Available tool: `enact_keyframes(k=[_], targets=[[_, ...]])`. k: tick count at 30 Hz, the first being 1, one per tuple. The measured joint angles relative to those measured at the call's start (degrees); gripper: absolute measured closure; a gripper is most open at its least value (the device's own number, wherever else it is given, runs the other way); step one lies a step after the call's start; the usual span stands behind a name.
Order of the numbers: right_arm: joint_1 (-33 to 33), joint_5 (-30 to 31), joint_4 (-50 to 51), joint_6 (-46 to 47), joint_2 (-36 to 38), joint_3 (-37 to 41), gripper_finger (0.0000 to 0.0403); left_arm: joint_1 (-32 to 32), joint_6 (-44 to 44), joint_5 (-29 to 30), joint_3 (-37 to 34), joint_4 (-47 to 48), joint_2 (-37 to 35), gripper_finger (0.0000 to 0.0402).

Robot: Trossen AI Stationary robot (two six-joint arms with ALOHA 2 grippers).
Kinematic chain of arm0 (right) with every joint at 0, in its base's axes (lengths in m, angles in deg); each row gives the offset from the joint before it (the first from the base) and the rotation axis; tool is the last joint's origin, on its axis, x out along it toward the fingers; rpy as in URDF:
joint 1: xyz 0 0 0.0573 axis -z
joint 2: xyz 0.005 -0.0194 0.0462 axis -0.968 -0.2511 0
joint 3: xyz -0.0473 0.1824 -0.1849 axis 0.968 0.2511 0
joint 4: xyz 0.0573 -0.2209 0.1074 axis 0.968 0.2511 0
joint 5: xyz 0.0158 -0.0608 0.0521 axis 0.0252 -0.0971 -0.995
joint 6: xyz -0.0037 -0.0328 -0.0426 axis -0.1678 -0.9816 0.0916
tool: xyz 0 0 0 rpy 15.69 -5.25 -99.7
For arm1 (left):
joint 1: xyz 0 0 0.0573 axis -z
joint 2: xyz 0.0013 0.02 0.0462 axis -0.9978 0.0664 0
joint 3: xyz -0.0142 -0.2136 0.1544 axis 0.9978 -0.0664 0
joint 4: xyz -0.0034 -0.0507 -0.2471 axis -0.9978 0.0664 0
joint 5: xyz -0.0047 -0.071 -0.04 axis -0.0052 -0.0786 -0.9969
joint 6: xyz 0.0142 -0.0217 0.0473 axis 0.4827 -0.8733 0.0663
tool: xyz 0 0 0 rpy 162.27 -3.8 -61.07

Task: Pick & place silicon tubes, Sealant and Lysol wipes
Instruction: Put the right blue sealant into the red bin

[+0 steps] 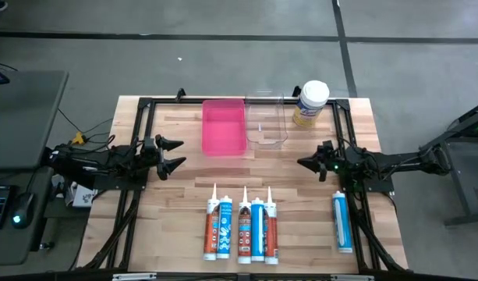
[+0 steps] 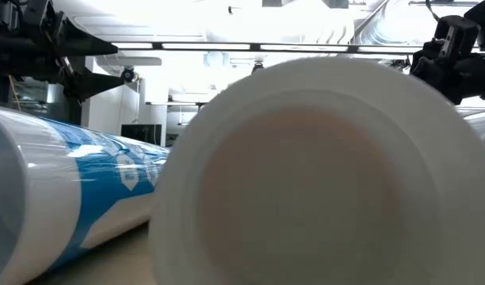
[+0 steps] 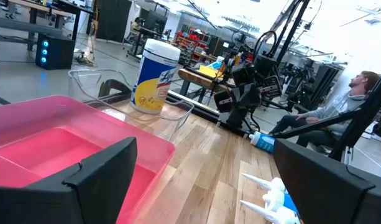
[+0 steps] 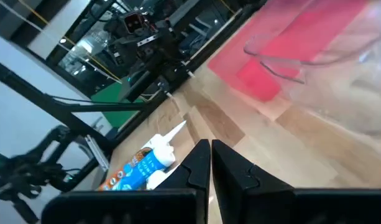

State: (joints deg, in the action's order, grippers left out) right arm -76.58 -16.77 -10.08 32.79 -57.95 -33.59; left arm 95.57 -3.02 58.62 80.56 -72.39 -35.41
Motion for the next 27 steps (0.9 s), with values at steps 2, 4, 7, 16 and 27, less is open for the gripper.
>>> enact_keyframes(k=[2, 4, 7, 16, 27], targets=[[0.0, -0.68, 2.6, 1.86, -0.04, -0.64, 0.0391, -0.01, 0.02, 0.0, -0.01, 0.01, 0.01, 0.0032], [0.03, -0.7, 6.72, 2.01, -0.06, -2.79, 0.0391, -0.01, 0.0, 0.0, -0.01, 0.0, 0.01, 0.0032], [1.07, 1.52, 18.98, 2.45, -0.6, -8.3, 0.0391, 0.0, 0.02, 0.0, 0.0, 0.01, 0.0, 0.0032], [7.76, 9.07, 60.86, 22.46, -15.16, -31.12, 0.0391, -0.01, 0.02, 0.0, -0.01, 0.0, 0.01, 0.0032], [8.48, -2.47, 65.71, 27.62, -30.71, -42.62, 0.0391, -0.01, 0.02, 0.04, 0.01, 0.01, 0.01, 0.0032]])
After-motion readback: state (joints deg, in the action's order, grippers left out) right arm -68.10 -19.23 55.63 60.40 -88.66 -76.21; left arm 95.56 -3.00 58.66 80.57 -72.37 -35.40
